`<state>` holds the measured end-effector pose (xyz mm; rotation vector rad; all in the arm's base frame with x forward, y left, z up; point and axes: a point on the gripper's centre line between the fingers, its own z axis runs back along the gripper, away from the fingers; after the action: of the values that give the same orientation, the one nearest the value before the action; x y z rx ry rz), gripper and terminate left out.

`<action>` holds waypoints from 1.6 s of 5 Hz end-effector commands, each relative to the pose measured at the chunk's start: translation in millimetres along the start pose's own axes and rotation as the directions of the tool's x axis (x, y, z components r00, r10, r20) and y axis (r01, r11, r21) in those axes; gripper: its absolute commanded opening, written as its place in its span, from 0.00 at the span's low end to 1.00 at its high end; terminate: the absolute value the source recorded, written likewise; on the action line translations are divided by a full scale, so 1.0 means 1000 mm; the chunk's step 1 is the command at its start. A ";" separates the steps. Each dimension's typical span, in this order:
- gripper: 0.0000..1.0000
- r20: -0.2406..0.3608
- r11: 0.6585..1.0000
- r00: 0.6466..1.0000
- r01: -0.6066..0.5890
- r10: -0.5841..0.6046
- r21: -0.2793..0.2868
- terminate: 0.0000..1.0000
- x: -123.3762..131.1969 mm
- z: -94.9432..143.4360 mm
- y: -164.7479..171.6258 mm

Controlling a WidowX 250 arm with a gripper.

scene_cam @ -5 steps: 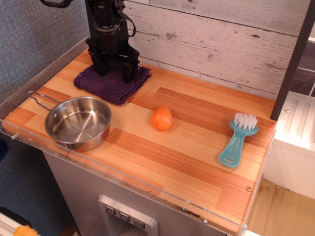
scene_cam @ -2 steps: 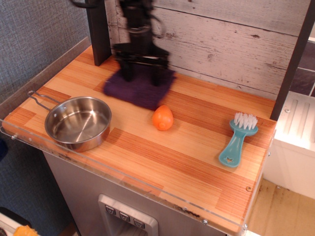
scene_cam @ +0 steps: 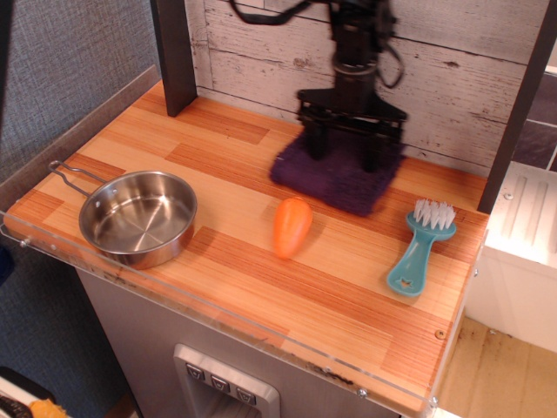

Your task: Place the cloth behind the brush.

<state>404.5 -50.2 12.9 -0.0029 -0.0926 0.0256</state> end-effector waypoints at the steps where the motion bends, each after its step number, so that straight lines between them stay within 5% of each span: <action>1: 1.00 0.009 0.998 0.998 0.056 -0.056 0.003 0.00 -0.010 0.007 -0.072; 3: 1.00 0.060 0.999 0.998 0.033 -0.034 0.015 0.00 -0.009 0.030 -0.064; 6: 1.00 0.139 0.999 0.990 -0.005 0.010 -0.039 0.00 -0.019 0.072 -0.034; 8: 1.00 0.137 0.997 0.991 -0.002 0.013 -0.080 0.00 -0.052 0.099 -0.029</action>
<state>343.7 -81.6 86.6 -0.0654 -0.1706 0.0236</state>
